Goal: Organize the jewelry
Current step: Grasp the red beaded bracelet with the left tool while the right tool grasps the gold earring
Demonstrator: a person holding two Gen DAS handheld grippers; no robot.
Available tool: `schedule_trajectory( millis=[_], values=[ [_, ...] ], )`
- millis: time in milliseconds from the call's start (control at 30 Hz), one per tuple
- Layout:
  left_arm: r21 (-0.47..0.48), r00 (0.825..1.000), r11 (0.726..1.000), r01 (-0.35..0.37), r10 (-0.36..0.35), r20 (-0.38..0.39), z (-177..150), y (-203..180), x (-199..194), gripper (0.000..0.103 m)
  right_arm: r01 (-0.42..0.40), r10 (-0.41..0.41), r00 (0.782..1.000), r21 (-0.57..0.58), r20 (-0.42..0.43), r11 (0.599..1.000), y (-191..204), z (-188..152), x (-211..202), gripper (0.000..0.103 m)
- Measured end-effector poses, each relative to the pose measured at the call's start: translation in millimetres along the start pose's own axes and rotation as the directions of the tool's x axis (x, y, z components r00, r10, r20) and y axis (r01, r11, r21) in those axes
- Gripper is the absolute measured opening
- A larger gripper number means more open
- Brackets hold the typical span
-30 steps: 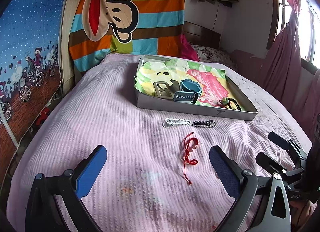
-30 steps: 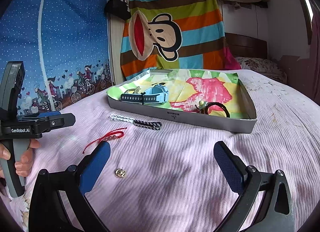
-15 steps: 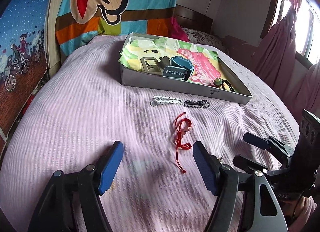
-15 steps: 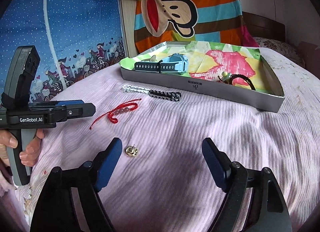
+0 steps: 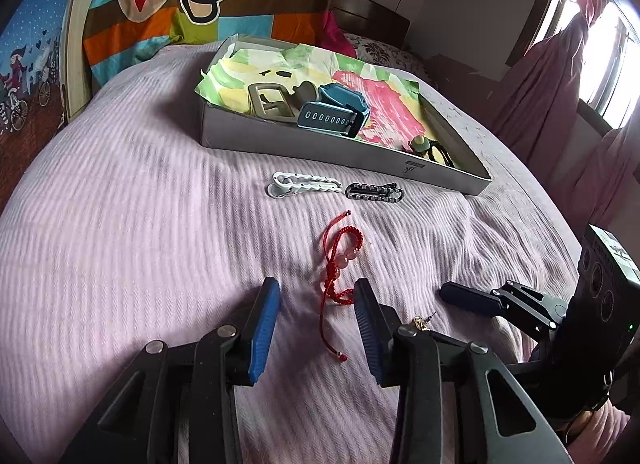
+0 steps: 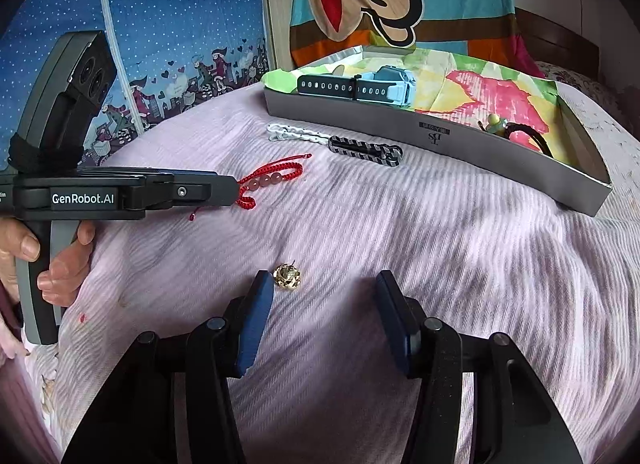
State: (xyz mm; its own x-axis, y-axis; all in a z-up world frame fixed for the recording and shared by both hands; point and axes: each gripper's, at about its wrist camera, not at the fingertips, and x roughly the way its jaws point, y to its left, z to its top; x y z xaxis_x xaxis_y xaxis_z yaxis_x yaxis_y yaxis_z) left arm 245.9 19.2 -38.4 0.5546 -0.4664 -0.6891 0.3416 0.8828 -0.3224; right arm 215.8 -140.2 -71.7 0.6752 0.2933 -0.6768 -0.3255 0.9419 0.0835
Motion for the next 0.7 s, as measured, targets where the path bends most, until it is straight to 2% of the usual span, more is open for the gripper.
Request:
schedule_trajectory(
  millis=[267,500,700],
  values=[
    [-0.009,1.0,1.0,0.007,-0.008,-0.007,0.5,0.3,6.8,0.022,0.015,-0.015,1.0,0.0,-0.007,1.0,-0.5,1.0,2.6,0.036],
    [-0.001,1.0,1.0,0.001,-0.001,-0.014,-2.7,-2.0,10.8,0.011,0.039,-0.039,0.999,-0.006,-0.004,0.999,0.8,1.3,5.0,0.02],
    [0.008,1.0,1.0,0.001,-0.001,-0.017,-5.1,-3.9,11.6,0.006,0.045,-0.045,0.999,-0.004,-0.007,0.999,0.1,0.7,6.0,0.014]
  ],
)
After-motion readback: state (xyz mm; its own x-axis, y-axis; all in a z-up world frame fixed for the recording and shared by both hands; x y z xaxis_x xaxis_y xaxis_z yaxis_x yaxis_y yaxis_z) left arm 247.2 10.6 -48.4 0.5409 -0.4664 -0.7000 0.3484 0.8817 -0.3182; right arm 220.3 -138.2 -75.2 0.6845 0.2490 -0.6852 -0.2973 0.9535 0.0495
